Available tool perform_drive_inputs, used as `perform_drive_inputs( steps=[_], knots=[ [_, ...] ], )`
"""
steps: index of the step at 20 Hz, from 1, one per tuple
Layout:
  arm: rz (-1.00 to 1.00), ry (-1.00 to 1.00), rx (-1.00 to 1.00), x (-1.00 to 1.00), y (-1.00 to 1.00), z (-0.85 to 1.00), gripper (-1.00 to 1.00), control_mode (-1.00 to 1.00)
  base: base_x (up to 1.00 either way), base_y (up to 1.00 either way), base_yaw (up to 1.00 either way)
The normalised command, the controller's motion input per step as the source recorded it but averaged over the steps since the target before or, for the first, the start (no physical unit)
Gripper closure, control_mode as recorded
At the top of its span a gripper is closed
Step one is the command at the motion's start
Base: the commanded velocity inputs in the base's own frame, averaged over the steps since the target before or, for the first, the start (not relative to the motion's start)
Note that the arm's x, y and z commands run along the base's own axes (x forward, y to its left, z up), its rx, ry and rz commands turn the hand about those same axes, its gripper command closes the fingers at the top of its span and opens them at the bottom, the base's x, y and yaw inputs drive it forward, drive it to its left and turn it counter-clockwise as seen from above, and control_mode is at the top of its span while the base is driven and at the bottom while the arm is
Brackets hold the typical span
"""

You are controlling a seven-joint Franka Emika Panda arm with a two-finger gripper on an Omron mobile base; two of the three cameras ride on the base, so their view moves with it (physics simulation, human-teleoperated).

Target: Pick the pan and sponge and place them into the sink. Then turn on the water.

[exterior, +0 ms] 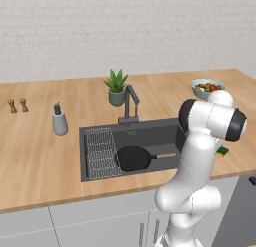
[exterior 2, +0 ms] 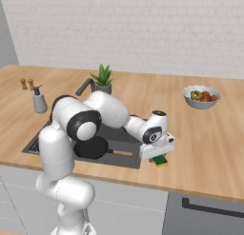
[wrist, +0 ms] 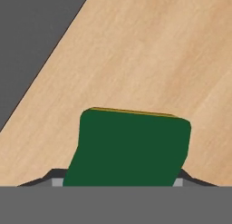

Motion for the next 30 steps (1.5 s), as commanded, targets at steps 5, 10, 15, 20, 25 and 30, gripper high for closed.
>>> perform_drive_inputs(
  steps=[5,10,15,20,25,30],
  knots=[
    [0.00,-0.11,0.05,0.00,0.70,0.30,1.00,-1.00,0.00,0.00,0.00],
    [0.01,-0.07,0.01,0.00,1.00,0.30,1.00,-1.00,0.00,0.00,0.00],
    [0.04,0.04,0.00,0.00,1.00,0.08,1.00,-1.00,0.00,0.00,0.00],
    [0.05,0.06,0.00,0.07,0.99,0.00,1.00,-1.00,0.00,0.00,0.00],
    [0.06,0.02,0.00,0.31,0.79,-0.10,1.00,-1.00,0.00,0.00,0.00],
    [0.01,0.06,0.00,0.52,0.30,-0.39,1.00,-1.00,0.00,0.00,0.00]
  ],
)
